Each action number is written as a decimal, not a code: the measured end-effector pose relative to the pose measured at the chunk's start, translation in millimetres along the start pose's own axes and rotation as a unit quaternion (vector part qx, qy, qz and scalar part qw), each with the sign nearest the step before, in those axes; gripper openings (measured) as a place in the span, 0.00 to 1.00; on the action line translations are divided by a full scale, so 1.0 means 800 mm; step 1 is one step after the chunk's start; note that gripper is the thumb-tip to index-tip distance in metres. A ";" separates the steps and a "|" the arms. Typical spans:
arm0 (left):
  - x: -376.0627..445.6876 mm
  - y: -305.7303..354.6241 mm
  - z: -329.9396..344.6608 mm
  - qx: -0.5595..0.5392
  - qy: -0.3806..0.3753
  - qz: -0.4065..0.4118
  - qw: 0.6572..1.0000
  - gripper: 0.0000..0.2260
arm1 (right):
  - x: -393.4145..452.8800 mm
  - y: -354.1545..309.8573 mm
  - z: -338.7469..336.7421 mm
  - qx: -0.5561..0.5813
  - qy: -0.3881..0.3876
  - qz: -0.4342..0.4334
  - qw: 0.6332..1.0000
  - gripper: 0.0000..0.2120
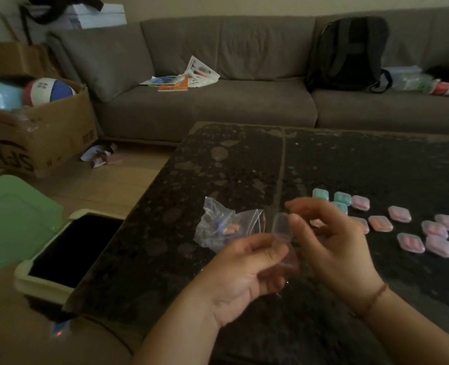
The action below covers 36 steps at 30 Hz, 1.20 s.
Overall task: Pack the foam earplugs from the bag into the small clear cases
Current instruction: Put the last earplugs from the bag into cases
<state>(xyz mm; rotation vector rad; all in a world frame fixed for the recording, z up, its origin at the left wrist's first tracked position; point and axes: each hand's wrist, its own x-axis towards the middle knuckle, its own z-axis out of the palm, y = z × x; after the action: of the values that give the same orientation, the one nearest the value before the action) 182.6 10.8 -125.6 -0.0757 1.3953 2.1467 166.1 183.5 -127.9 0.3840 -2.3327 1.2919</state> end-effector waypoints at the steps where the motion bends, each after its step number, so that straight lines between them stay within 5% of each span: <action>1: -0.002 0.008 -0.006 -0.006 0.023 0.015 1.000 0.13 | 0.001 -0.002 0.001 0.023 0.018 0.011 1.000 0.12; 3: -0.005 0.026 -0.020 -0.013 0.080 0.058 0.995 0.16 | 0.004 0.006 0.005 -0.013 0.018 0.023 0.999 0.08; 5: -0.009 0.041 -0.035 -0.004 0.141 0.097 0.985 0.21 | 0.006 0.020 0.012 -0.129 -0.064 0.029 0.989 0.08; 8: -0.013 0.053 -0.050 -0.011 0.205 0.113 0.972 0.17 | 0.011 0.032 0.026 -0.229 -0.194 0.018 0.954 0.09; 11: -0.013 0.057 -0.058 -0.067 0.240 0.093 0.964 0.15 | 0.022 0.030 0.043 -0.252 -0.237 0.001 0.938 0.10; 31: -0.008 0.063 -0.069 -0.145 0.263 0.072 0.951 0.18 | 0.053 0.058 0.117 -0.248 -0.196 0.097 0.944 0.19; 34: -0.008 0.064 -0.074 -0.154 0.269 0.077 0.948 0.19 | 0.055 0.064 0.121 -0.244 -0.194 0.076 0.947 0.30; 36: -0.008 0.063 -0.077 -0.157 0.270 0.077 0.947 0.18 | 0.057 0.067 0.125 -0.250 -0.205 0.089 0.942 0.30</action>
<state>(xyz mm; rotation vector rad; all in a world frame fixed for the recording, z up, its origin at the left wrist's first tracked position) 147.9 -59.0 -109.7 -0.7498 1.3512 2.5879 78.9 125.0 -190.3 0.2953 -2.9929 0.6798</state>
